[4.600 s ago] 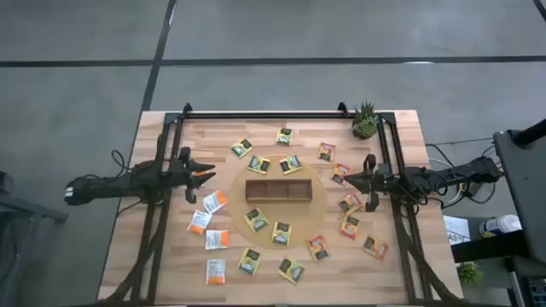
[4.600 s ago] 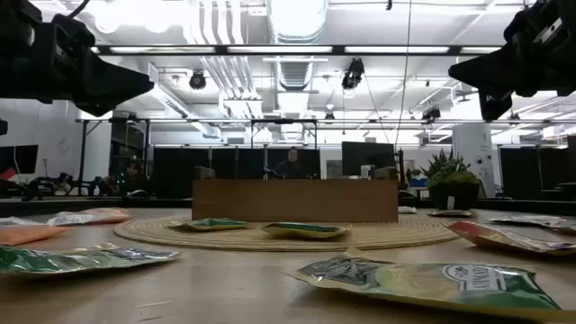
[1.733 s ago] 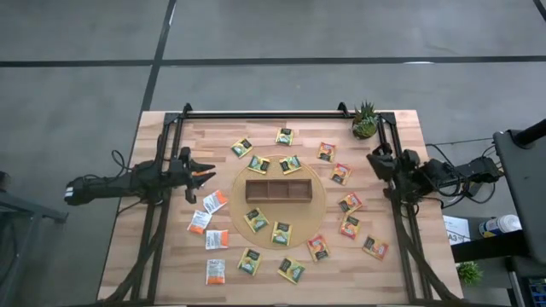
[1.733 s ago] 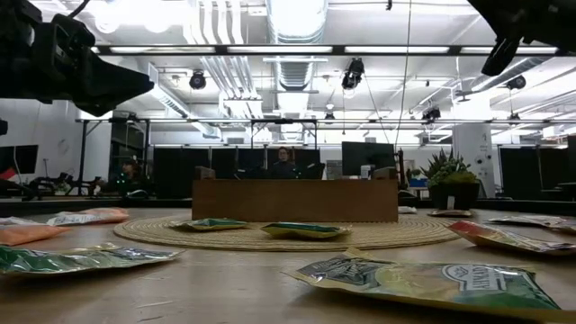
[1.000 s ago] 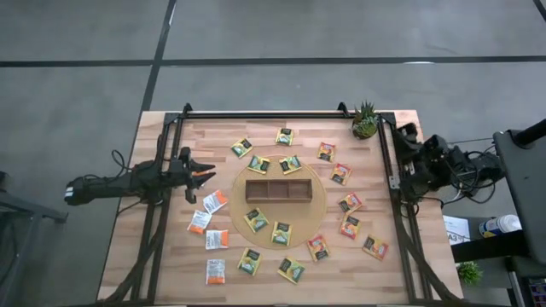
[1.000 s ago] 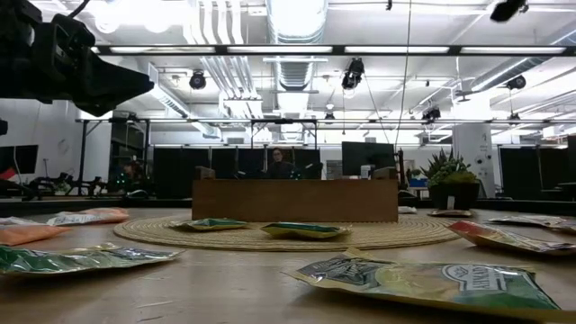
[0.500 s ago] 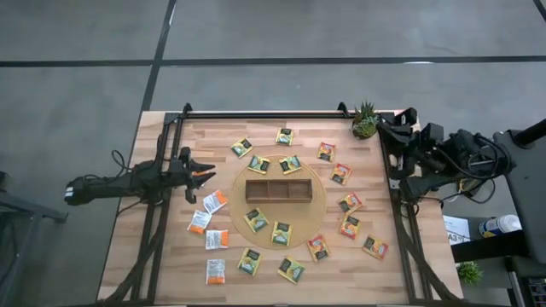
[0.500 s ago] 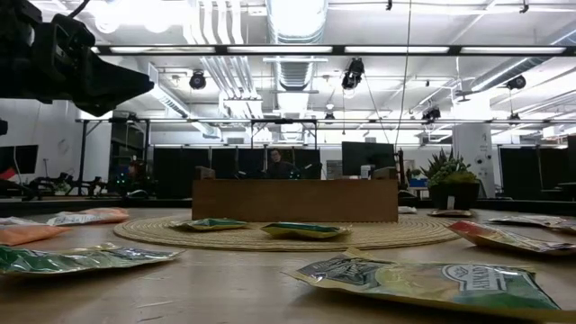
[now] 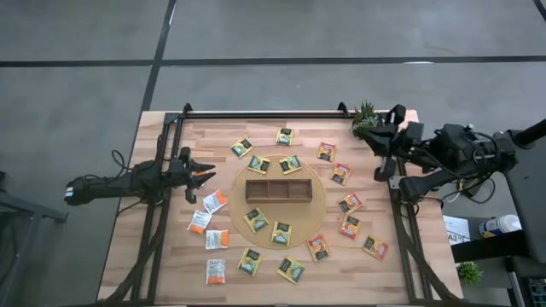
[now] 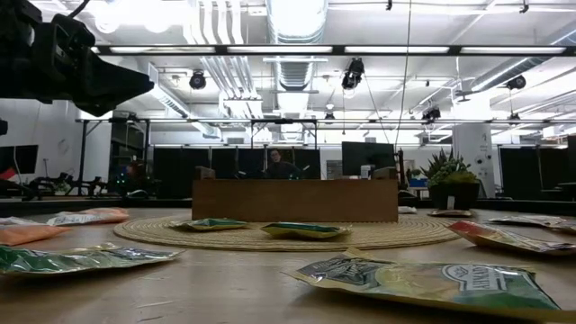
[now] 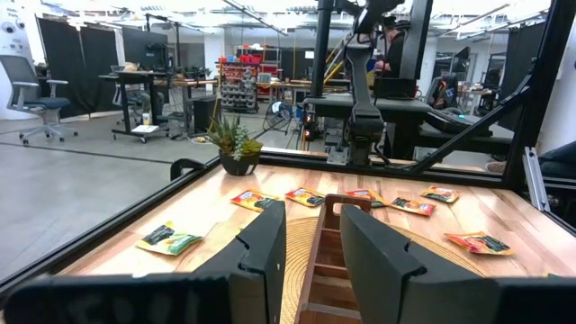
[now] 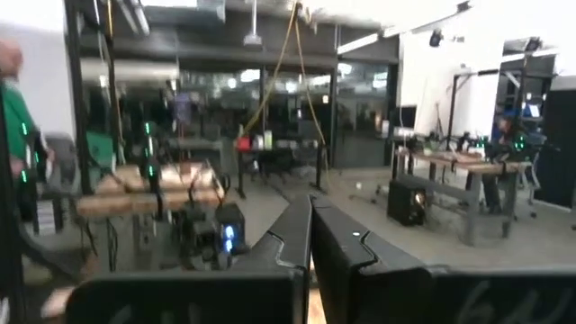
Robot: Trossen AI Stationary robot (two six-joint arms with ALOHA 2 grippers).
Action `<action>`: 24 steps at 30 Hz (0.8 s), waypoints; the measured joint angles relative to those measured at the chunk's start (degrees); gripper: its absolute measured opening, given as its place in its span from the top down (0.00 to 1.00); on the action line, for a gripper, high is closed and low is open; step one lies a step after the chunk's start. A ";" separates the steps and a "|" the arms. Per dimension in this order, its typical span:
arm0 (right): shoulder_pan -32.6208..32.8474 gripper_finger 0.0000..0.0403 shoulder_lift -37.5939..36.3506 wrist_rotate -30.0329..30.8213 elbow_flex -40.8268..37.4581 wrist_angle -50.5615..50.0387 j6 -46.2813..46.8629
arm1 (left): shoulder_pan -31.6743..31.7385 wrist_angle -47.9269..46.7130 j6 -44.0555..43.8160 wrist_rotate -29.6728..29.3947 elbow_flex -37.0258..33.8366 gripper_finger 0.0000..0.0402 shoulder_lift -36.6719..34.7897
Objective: Pick & Place Tea
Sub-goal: Put the orange tea bag into the right section of the wooden organizer
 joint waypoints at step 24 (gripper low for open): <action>0.00 0.98 19.66 5.78 19.82 -37.37 11.14 | 0.00 0.00 0.00 -0.02 -0.01 0.74 0.00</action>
